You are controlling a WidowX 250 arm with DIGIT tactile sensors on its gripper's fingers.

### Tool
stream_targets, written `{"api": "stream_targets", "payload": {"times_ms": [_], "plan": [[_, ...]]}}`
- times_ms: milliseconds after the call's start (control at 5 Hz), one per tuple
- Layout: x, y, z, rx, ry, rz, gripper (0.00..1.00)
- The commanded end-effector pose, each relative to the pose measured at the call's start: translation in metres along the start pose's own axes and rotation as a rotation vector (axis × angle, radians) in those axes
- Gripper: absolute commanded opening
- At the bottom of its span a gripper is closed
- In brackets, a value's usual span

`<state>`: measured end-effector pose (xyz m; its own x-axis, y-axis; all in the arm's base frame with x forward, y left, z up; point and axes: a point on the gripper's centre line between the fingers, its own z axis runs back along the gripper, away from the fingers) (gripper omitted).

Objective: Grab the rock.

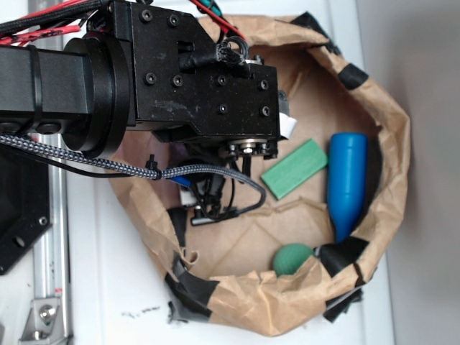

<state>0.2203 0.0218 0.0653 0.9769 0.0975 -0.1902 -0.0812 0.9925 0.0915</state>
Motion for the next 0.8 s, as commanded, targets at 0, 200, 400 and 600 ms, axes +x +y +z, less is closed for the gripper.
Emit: {"api": "stream_targets", "payload": {"times_ms": [0,200,400,600], "plan": [[0.002,0.022,-0.028,0.022,-0.013,-0.042,1.0],[0.0,0.023,-0.047,0.015,0.004,-0.113,1.0],[0.0,0.015,-0.062,0.041,0.006,-0.159,1.0],[-0.005,0.011,-0.06,0.035,-0.013,-0.148,0.0]]}}
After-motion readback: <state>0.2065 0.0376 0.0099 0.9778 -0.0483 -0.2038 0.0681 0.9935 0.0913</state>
